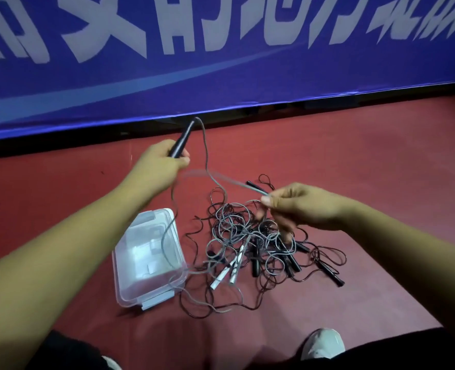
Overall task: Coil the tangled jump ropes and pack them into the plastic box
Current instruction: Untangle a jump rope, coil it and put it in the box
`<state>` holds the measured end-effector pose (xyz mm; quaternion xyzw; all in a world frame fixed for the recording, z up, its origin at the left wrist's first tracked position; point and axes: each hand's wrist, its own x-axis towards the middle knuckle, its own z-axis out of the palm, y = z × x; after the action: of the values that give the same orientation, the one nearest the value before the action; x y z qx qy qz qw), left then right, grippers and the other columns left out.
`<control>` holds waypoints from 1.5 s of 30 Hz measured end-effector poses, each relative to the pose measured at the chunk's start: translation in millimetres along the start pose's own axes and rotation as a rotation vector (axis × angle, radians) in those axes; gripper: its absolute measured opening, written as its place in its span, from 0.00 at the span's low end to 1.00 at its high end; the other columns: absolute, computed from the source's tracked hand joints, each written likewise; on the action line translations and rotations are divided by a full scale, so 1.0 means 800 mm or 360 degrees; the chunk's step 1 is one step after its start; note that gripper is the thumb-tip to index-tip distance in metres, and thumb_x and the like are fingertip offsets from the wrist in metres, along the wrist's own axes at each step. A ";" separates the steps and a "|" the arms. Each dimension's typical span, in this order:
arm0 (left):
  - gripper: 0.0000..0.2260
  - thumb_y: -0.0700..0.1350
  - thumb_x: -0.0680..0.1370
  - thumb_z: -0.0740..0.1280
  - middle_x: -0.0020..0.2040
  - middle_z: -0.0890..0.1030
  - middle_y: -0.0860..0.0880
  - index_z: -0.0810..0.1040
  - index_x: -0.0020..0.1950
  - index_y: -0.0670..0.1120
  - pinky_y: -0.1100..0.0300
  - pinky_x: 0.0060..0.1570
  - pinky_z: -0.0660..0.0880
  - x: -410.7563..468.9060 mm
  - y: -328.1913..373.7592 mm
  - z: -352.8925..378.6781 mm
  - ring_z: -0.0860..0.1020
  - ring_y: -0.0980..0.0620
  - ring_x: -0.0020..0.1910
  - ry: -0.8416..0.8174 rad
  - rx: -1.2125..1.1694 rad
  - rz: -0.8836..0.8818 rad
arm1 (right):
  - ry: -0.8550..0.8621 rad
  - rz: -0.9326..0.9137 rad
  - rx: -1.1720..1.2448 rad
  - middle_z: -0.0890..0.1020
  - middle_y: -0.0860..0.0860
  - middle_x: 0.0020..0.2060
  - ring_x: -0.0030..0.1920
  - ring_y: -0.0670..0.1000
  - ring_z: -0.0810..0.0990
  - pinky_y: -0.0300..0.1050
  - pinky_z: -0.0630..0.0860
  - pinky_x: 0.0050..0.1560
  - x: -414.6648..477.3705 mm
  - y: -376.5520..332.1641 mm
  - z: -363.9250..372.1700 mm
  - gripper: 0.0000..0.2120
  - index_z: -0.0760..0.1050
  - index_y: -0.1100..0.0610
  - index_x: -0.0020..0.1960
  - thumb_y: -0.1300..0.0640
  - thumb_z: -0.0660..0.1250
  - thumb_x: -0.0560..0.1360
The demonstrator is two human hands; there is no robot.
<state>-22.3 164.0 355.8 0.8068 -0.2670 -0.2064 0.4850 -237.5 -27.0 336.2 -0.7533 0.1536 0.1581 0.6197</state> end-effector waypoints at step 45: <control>0.06 0.35 0.79 0.60 0.30 0.75 0.49 0.71 0.44 0.45 0.65 0.29 0.68 0.015 0.018 -0.015 0.72 0.55 0.25 -0.0244 -0.1024 0.0104 | -0.0221 0.0098 0.0208 0.72 0.54 0.30 0.36 0.56 0.77 0.50 0.75 0.45 0.004 0.026 -0.010 0.14 0.75 0.58 0.41 0.51 0.61 0.81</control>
<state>-8.8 159.0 373.1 0.5853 -0.2497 -0.3247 0.6997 -243.0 -38.6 317.5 -0.6935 0.1433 0.2185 0.6714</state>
